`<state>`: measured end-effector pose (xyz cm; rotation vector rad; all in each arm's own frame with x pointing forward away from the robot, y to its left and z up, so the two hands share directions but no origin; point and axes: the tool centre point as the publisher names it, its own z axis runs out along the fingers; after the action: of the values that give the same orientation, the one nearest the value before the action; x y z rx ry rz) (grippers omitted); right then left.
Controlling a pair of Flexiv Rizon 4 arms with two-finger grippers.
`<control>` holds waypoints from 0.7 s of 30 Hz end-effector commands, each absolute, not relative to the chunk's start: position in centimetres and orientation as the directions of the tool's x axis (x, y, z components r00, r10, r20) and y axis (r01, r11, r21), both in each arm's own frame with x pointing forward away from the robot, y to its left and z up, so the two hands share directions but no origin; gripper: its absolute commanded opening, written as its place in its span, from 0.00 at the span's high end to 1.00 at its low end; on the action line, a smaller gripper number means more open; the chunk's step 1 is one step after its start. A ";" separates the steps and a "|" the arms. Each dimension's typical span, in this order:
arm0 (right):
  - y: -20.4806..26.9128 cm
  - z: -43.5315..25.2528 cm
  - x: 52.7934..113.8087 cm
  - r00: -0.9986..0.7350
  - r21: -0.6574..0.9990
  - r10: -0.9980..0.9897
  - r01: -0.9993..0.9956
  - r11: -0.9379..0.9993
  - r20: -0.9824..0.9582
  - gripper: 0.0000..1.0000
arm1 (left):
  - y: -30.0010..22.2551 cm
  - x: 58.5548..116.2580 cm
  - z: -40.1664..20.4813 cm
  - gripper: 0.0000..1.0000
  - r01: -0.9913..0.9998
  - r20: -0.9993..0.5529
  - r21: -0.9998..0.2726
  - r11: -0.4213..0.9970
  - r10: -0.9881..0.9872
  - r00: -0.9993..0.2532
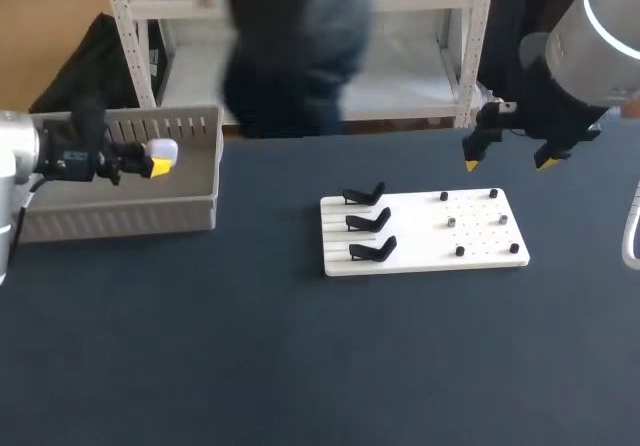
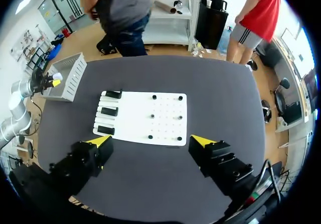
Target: Pick up each earbud case from the left stands, insert the matching earbuds, close the lid, and place the case in the box.
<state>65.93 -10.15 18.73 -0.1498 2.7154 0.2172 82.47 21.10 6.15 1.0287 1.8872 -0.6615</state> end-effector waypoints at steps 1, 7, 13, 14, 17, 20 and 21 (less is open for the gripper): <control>-10.2 18.7 65.7 -0.908 0.130 -0.070 -0.135 0.982 -0.413 0.00 | 20.8 82.4 5.9 0.47 0.852 -0.870 -0.057 0.521 0.393 -0.299; -10.2 18.7 65.7 -0.908 0.130 -0.070 -0.135 0.982 -0.413 0.00 | 20.6 82.0 5.5 0.56 0.852 -0.866 -0.067 0.519 0.394 -0.308; -10.2 18.7 65.7 -0.908 0.130 -0.070 -0.135 0.982 -0.413 0.00 | 20.6 81.5 6.4 0.52 0.847 -0.879 -0.045 0.529 0.382 -0.286; -10.2 18.7 65.7 -0.908 0.130 -0.070 -0.135 0.982 -0.413 0.00 | 20.6 81.3 6.7 0.52 0.848 -0.882 -0.041 0.528 0.380 -0.280; -10.2 18.7 65.7 -0.908 0.130 -0.070 -0.135 0.982 -0.413 0.00 | 20.0 80.7 7.8 0.51 0.865 -0.883 -0.032 0.501 0.392 -0.260; -10.2 18.7 65.7 -0.908 0.130 -0.070 -0.135 0.982 -0.413 0.00 | 19.5 80.2 8.5 0.39 0.870 -0.879 -0.030 0.492 0.401 -0.257; -10.2 18.7 65.7 -0.908 0.130 -0.070 -0.135 0.982 -0.413 0.00 | 19.5 80.0 8.8 0.39 0.871 -0.879 -0.030 0.491 0.402 -0.256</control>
<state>65.92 -10.15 18.73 -0.1498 2.7155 0.2172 81.06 19.47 7.94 1.0679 1.8493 -0.6853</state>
